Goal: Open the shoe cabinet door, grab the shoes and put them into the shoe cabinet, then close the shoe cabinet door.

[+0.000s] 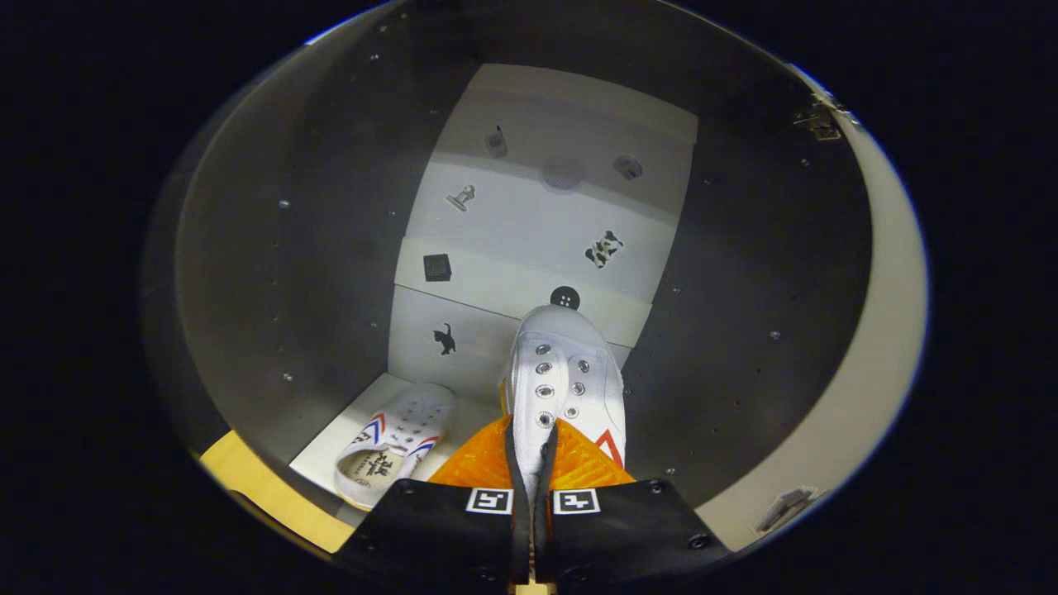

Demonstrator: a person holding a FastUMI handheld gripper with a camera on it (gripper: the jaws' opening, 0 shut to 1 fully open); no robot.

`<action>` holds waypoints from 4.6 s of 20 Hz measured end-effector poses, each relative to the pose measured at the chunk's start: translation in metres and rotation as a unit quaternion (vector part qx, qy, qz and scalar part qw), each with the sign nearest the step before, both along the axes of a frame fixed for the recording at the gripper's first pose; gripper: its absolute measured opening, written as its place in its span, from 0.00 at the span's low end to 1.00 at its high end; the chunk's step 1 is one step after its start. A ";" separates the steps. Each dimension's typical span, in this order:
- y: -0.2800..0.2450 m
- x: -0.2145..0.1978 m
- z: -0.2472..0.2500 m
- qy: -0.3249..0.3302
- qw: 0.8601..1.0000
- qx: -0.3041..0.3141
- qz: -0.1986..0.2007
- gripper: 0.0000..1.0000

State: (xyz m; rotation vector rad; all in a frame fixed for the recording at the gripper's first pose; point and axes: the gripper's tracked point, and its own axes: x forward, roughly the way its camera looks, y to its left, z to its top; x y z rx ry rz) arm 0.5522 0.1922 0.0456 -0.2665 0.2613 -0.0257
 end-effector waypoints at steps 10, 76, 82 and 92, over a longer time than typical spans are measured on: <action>-0.012 0.066 -0.094 0.099 0.995 -0.002 -0.026 0.04; -0.242 -0.389 -0.010 -0.086 0.976 0.197 0.046 0.99; -0.237 -0.397 -0.011 -0.092 0.976 0.197 -0.009 0.96; -0.127 -0.401 -0.016 -0.067 0.975 0.209 -0.030 0.96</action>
